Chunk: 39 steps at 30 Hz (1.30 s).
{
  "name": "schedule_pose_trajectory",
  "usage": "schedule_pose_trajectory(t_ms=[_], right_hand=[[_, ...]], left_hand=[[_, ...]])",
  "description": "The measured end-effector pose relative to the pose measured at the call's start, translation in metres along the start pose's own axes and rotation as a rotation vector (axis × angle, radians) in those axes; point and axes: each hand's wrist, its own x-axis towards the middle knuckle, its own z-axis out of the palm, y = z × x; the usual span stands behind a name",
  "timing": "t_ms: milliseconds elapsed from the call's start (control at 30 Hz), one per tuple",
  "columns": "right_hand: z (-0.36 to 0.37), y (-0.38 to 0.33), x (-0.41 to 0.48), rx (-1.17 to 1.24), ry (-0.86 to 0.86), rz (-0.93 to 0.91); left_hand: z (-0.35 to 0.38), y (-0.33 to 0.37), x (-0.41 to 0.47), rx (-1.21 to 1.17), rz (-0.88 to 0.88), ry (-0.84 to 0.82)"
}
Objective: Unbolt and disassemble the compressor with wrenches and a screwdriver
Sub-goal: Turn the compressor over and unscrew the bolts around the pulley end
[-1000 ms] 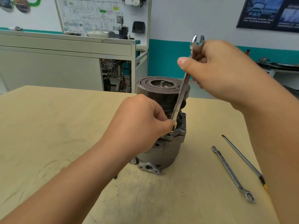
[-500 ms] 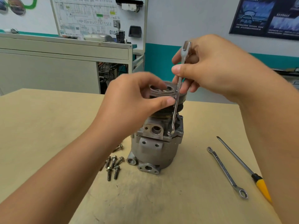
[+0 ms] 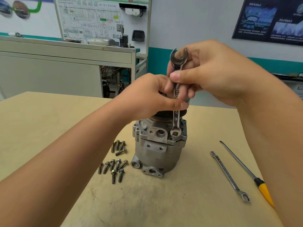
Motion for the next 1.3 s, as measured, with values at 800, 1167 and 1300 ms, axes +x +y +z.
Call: schedule_pose_trajectory(t_ms=[800,1167,1300], right_hand=[[-0.007,0.018,-0.017,0.179,0.148,-0.009],[0.002,0.019,-0.009,0.024,0.251,-0.004],[0.007,0.015,-0.007,0.033,0.237,-0.018]], left_hand=[[0.004,0.012,0.005,0.204,0.049,-0.050],[0.005,0.005,0.005,0.104,0.032,0.072],[0.007,-0.004,0.004,0.019,0.028,0.138]])
